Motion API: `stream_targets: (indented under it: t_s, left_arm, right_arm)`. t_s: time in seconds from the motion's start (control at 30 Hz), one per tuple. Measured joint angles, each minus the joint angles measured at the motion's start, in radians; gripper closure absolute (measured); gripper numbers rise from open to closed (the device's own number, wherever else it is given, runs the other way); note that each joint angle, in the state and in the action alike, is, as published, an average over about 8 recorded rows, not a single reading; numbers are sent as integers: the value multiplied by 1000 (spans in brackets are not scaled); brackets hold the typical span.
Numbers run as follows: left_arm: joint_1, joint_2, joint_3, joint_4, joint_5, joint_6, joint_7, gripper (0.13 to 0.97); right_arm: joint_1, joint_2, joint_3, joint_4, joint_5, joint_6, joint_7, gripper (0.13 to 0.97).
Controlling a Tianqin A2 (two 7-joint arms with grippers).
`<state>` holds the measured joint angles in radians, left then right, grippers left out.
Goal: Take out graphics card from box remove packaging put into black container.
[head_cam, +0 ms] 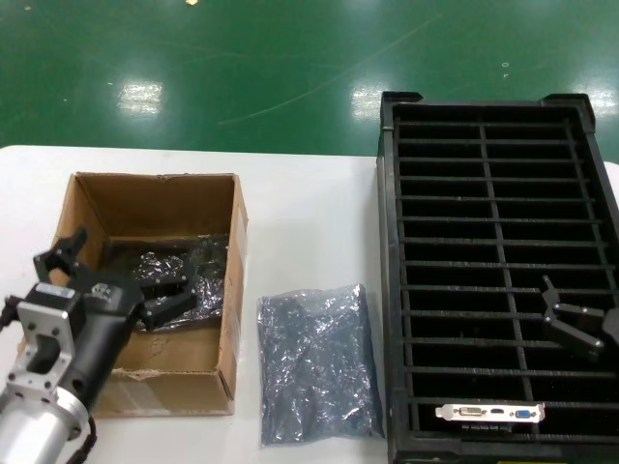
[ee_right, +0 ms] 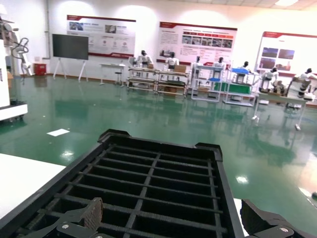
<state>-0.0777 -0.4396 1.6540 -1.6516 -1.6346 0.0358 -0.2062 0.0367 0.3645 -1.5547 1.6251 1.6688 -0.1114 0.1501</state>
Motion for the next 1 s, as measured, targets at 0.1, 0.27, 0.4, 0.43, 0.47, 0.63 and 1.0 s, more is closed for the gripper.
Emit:
stream_targets:
  t_s: [0.1,0.27,0.4,0.43,0.47,0.63,1.0]
  left_arm:
    - [16,28,-11,10,-33,-7,41,132]
    - [41,74,-29,27,-88,-19,109,132]
    - [57,103,-40,38,-122,-26,152,132]
    - [60,108,-42,40,-128,-28,159,132]
    - [62,112,-43,41,-132,-29,165,132]
    - [64,116,-45,43,-137,-30,171,132]
    - [65,116,-45,43,-138,-30,172,132]
  right_arm:
    - [-7,-13,-9,-5,26,22,-30,129]
    - [-20,-34,-24,-13,70,59,-80,129]
    - [-27,-48,-33,-19,97,82,-111,129]
    - [-28,-50,-35,-19,101,86,-116,129]
    - [-29,-51,-36,-20,105,89,-120,129]
    - [-30,-53,-38,-21,109,93,-125,129]
    - [-31,-54,-38,-21,109,93,-125,129]
